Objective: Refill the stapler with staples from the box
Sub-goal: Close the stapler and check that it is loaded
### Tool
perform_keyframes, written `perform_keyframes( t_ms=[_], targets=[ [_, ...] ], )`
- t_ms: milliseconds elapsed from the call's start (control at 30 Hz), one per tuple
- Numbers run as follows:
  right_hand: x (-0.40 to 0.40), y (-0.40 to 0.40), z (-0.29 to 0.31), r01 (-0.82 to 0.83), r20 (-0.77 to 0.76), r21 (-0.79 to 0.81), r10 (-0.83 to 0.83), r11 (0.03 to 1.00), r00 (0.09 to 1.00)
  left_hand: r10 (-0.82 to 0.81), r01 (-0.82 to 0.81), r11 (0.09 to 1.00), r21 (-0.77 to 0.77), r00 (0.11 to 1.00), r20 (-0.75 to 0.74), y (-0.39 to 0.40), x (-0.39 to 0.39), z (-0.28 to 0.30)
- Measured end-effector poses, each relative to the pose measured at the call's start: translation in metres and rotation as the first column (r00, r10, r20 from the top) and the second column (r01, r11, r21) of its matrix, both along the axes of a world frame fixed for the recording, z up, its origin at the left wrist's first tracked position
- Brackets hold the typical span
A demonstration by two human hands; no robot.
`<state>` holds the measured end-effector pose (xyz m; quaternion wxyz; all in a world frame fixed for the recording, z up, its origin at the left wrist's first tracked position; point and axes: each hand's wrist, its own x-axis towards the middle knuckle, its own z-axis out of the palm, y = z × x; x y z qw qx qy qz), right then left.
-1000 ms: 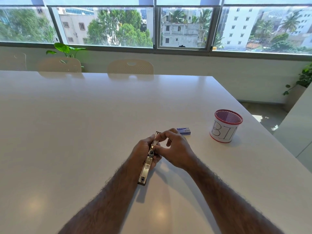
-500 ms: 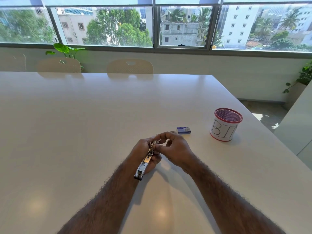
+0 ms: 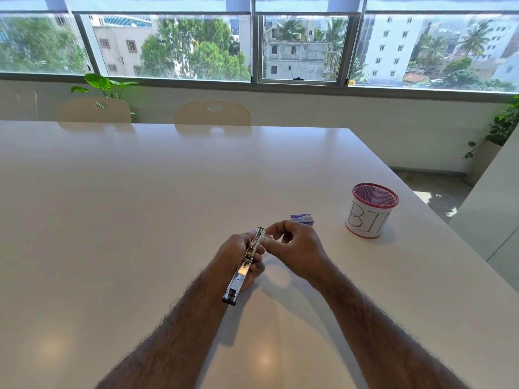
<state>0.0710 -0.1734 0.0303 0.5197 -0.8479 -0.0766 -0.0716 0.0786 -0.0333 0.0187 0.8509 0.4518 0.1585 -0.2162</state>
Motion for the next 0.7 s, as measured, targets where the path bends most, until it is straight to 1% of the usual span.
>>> perform_keyframes(
  t_ms=[67,133,233,400,533,700],
  targets=[
    [-0.0006,0.0036,-0.0019,-0.021,-0.021,0.015,0.022,1.000,1.000,0.008,-0.008,1.000,0.010,1.000,0.016,-0.0009,-0.0006,0.0005],
    [-0.0012,0.0073,-0.0051,-0.046,-0.035,-0.011,0.046,0.999,0.998,0.003,-0.004,1.000,0.029,0.999,0.040,-0.0015,-0.0019,0.0017],
    [-0.0006,0.0086,-0.0074,-0.057,-0.020,-0.023,0.056,0.998,0.998,0.007,-0.010,0.999,0.050,0.999,0.050,-0.0019,-0.0028,0.0030],
    [0.0005,0.0074,-0.0070,-0.061,0.004,0.009,0.061,0.998,0.998,-0.007,0.002,0.998,0.069,0.998,0.065,-0.0022,-0.0034,0.0036],
    [0.0015,0.0076,-0.0084,-0.067,-0.008,-0.057,0.066,0.996,0.998,0.007,-0.012,0.996,0.089,0.998,0.057,-0.0035,-0.0035,0.0039],
    [0.0014,0.0055,-0.0058,-0.080,-0.046,-0.105,0.076,0.991,0.996,0.009,-0.015,0.993,0.116,0.998,0.058,-0.0046,-0.0042,0.0039]
  ],
)
